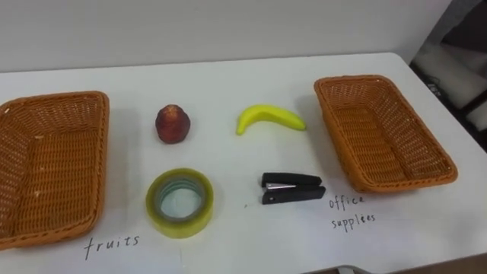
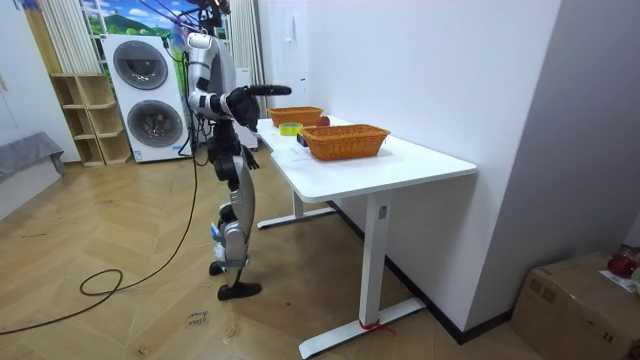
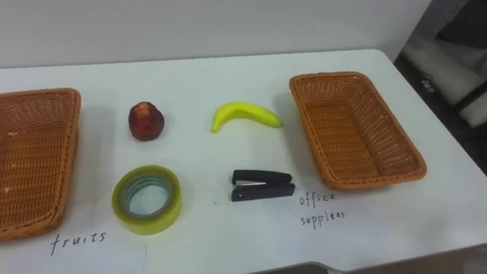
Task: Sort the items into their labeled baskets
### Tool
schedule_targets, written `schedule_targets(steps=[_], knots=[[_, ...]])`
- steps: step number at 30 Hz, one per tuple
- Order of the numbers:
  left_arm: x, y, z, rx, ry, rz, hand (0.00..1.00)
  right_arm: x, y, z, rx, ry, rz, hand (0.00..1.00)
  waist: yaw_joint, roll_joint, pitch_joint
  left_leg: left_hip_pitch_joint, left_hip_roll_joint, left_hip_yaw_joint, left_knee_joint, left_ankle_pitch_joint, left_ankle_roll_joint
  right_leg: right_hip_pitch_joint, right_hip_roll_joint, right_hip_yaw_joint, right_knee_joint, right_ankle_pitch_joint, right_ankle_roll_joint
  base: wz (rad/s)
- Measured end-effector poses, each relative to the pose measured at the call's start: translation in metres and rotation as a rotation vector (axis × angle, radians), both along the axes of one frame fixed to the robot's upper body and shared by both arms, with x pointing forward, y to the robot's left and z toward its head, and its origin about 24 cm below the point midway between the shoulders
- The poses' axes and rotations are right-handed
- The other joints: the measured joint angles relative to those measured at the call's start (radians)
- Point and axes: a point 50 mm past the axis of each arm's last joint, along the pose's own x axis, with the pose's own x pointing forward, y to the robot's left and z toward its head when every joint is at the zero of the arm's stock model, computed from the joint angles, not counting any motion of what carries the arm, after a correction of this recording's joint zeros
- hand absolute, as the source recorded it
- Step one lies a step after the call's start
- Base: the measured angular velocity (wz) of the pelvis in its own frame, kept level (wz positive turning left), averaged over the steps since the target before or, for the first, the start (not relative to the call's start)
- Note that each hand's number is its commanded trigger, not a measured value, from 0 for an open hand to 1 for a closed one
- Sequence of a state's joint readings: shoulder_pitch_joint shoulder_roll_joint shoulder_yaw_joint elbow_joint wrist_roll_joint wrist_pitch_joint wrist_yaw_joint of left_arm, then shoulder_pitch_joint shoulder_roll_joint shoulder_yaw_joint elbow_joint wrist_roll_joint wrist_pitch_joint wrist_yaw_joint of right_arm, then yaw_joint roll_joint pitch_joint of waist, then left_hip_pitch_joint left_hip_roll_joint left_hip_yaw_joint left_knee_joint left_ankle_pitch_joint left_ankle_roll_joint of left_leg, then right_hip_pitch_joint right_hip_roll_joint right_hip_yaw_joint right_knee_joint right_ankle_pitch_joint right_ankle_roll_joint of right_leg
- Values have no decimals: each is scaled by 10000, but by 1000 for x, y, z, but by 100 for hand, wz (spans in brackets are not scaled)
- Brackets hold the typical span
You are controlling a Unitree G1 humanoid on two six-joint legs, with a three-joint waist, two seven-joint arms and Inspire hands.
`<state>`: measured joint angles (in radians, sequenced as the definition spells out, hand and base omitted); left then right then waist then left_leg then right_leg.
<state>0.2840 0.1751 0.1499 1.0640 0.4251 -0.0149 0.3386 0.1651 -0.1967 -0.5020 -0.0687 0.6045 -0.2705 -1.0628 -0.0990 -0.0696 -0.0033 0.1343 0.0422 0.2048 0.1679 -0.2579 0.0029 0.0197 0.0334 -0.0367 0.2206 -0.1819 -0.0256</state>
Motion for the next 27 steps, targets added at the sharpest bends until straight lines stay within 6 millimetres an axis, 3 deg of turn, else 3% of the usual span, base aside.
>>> schedule_targets(steps=[5,8,14,15,20,22,23,27], knots=[[-2,0,-1,-25,194,47,0,4,3,14,-1036,-62,445,0,111,2,1,4,-4,-23,24,0,0,2,-10,-3,28,1,-2,0],[1,-3,-2,-82,189,-158,0,10,7,24,-1819,32,958,0,251,10,65,6,-9,45,31,0,1,1,-15,1,-14,2,-2,0],[3,-5,-3,-164,203,-315,0,19,13,40,-2985,27,1641,0,533,-42,52,40,-9,52,33,1,1,11,-3,20,-13,2,-2,0],[3,-5,-3,-164,205,-317,0,20,13,41,-3051,28,1709,0,543,96,44,43,-9,52,26,1,0,13,-3,20,-12,2,-2,0],[-3,-6,-5,-238,532,-235,0,34,24,61,-3639,-819,2604,0,555,-2,99,116,-8,-33,7,1,0,154,-2,-12,-87,2,-2,2],[-5,-6,-5,-237,570,-230,0,36,27,69,-3819,-1196,2740,0,589,-15,84,125,-8,-40,5,0,0,194,-1,-19,-159,3,-2,2],[-4,-6,-5,-244,529,-246,0,36,29,74,-3968,-1391,2847,0,648,-107,123,118,-7,-67,-1,0,0,189,-3,-42,-161,3,-2,3],[-2,-5,-4,-243,471,-274,0,37,35,84,-4399,-1811,3316,0,723,-137,107,109,-7,-180,-13,0,0,233,-29,-217,-173,3,-2,9]])
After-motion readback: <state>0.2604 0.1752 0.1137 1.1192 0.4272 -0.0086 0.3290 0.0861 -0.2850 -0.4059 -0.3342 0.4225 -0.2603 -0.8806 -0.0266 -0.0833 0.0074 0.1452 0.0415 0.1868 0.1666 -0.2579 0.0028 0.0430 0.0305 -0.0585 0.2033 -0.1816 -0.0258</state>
